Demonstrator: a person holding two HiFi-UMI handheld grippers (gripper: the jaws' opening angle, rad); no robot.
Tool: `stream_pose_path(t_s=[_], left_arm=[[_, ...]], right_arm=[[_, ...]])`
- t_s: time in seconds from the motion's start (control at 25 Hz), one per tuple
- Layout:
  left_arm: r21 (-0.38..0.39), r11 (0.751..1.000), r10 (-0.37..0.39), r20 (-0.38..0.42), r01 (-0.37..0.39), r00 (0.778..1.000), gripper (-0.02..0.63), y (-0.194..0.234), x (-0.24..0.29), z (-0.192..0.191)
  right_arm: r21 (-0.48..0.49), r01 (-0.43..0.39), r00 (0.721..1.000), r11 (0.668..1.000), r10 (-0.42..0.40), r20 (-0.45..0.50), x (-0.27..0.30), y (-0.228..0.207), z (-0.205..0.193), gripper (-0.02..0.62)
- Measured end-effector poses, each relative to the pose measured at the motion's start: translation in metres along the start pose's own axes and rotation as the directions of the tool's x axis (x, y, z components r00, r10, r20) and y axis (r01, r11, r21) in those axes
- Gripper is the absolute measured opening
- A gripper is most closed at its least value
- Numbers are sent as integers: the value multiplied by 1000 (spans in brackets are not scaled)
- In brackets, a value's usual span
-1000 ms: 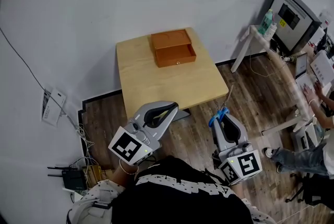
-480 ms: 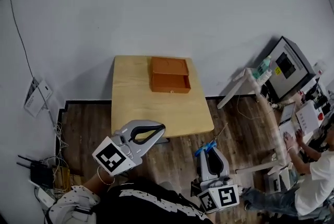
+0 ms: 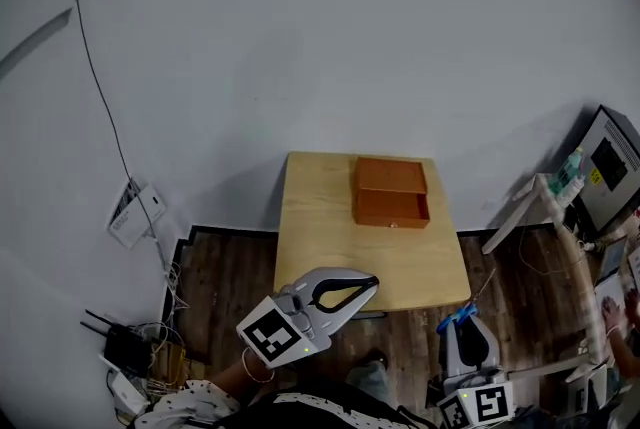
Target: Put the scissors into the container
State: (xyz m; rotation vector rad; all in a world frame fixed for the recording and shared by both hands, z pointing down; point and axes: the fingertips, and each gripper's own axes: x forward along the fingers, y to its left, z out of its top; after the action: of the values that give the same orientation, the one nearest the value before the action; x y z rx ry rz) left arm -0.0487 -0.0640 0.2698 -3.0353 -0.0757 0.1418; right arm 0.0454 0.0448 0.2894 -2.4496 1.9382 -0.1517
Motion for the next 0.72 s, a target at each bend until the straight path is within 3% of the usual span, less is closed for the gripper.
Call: stream_pose_path(t_s=[0.2,0.36,0.48,0.72], left_arm=[[-49,996,71,21,-69,997,2,17,20,-9],[-4,994,113,21,-113,993,2,36,37,-17],[23,982,186,65,-188,980,2,56,44,-15],[42,962,270,35,-271,962,2,75,66,-21]], right_arm=[[3,-54,998,999,54,46,26,-34,10,101],[2,-104,993,995,104,58,48,-51,-3,101],[3,-109,992,994,109,60,58,-67,0,101],[7,-171,985,985,171,38,78,-91,-5,101]])
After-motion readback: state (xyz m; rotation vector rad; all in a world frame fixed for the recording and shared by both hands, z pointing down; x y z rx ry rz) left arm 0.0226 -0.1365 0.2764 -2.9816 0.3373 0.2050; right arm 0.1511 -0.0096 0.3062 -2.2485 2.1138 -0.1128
